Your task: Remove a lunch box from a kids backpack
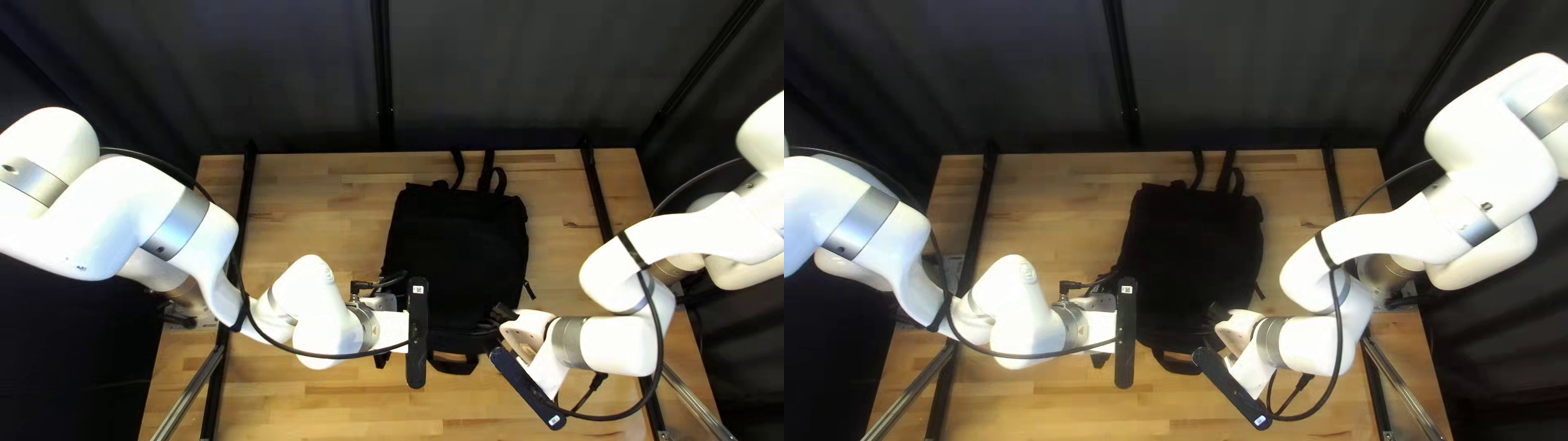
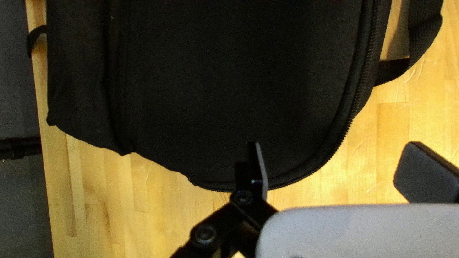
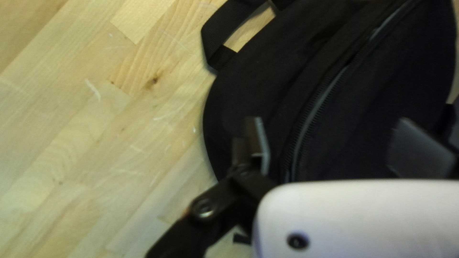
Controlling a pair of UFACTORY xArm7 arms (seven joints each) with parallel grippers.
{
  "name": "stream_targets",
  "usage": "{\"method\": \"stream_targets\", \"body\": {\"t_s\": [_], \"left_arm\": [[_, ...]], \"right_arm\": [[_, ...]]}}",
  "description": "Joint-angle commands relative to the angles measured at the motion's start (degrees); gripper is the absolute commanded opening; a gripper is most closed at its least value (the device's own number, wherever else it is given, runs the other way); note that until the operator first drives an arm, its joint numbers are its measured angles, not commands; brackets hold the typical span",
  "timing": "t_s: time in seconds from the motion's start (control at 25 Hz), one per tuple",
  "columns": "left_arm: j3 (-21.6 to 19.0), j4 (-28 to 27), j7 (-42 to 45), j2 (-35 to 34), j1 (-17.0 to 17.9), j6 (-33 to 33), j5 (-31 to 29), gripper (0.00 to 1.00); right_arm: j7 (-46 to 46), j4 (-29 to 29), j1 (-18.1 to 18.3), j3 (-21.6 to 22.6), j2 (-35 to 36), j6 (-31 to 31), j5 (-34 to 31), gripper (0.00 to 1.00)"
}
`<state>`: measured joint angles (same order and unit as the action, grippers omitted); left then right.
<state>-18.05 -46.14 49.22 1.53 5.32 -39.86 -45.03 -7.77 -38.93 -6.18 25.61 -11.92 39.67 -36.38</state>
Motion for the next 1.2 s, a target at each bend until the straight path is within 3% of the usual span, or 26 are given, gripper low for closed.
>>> {"method": "stream_targets", "body": {"t_s": [0.04, 0.2, 0.36, 0.52, 0.72, 1.2], "left_arm": [[0.00, 0.00, 0.00, 0.00, 0.00, 0.00, 0.00, 1.00], [0.00, 0.00, 0.00, 0.00, 0.00, 0.00, 0.00, 1.00], [0.25, -0.76, -0.36, 0.70, -0.29, 0.63, 0.30, 1.00], [1.77, -5.43, -7.95, 4.76, -2.76, 4.12, 0.98, 1.00], [3.45, -6.03, -10.15, 6.06, -4.79, 8.47, -0.63, 1.00], [2.45, -10.53, -6.86, 11.51, -2.83, 10.35, -1.47, 1.00]], "right_arm": [[9.94, 1.05, -2.68, -4.25, -7.16, 5.28, 7.88, 1.00], [16.55, 3.06, -4.35, -7.89, -13.45, 9.41, 12.28, 1.00], [17.71, 4.61, -5.20, -8.66, -16.29, 10.69, 13.81, 1.00], [16.38, 6.60, -5.50, -8.26, -16.16, 8.77, 14.07, 1.00], [15.67, 9.91, -5.76, -8.67, -17.02, 5.99, 14.50, 1.00], [13.72, 14.51, -6.36, -8.78, -19.39, 3.08, 15.52, 1.00]]}}
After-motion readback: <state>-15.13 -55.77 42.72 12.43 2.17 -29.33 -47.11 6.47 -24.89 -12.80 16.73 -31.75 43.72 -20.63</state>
